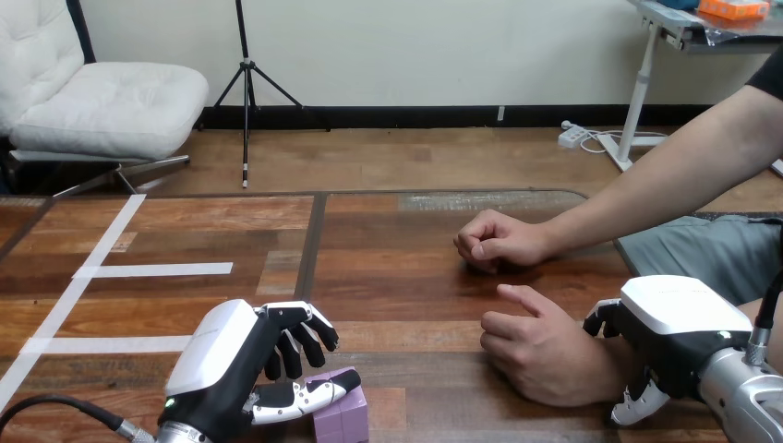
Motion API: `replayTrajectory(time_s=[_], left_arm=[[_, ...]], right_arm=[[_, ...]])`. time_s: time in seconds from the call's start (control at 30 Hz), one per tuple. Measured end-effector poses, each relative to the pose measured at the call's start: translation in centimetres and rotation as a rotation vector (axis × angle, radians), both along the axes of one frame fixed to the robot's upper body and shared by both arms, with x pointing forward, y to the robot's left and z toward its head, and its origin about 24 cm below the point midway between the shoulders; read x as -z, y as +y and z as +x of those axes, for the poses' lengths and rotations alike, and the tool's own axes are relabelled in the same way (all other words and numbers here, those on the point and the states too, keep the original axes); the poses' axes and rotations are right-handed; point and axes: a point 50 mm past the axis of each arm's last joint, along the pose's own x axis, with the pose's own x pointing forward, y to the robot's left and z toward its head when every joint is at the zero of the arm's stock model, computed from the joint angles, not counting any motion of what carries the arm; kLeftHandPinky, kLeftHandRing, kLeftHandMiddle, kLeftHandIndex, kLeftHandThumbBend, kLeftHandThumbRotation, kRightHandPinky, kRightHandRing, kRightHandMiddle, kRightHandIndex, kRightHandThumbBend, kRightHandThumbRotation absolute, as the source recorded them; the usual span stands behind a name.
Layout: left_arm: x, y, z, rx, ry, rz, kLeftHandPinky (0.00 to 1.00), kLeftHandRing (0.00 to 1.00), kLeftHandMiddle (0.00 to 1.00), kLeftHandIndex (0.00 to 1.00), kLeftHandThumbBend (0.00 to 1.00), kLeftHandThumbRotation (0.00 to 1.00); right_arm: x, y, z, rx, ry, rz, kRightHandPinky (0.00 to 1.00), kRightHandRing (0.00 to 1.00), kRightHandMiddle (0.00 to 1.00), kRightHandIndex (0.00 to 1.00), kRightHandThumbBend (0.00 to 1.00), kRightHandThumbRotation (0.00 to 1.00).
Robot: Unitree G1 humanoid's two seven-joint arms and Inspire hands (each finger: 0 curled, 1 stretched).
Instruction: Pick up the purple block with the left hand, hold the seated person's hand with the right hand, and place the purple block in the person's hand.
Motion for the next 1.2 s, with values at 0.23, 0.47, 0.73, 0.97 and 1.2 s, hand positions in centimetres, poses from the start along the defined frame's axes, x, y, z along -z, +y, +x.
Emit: replayTrajectory(time_s=[0.23,0.47,0.73,0.97,1.2], left_arm=[[0.16,0.02,-0.09,-0.001,-0.002,-0.006,0.27,0.36,0.46,0.51,0.64,0.36],[0.27,-0.04,-0.15,0.002,0.000,-0.007,0.28,0.36,0.47,0.51,0.63,0.36],[0.36,-0.10,-0.22,0.005,-0.003,-0.009,0.28,0.37,0.47,0.52,0.63,0.35],[0.36,-0.10,-0.22,0.005,-0.004,-0.007,0.29,0.38,0.48,0.53,0.64,0.36],[0.39,-0.12,-0.24,0.009,-0.004,0.001,0.36,0.46,0.53,0.57,0.66,0.41]], right_arm=[[-0.01,0.00,0.00,0.000,-0.002,0.000,0.77,0.77,0.78,0.77,0.78,0.09],[-0.01,-0.02,-0.01,0.000,-0.001,-0.001,0.77,0.78,0.78,0.77,0.79,0.10],[-0.01,-0.03,-0.01,0.000,-0.001,-0.002,0.78,0.78,0.78,0.78,0.79,0.09],[0.00,-0.04,-0.02,0.000,-0.001,-0.002,0.79,0.79,0.79,0.79,0.79,0.09],[-0.02,-0.03,-0.01,-0.002,-0.003,-0.003,0.79,0.79,0.80,0.79,0.80,0.09]])
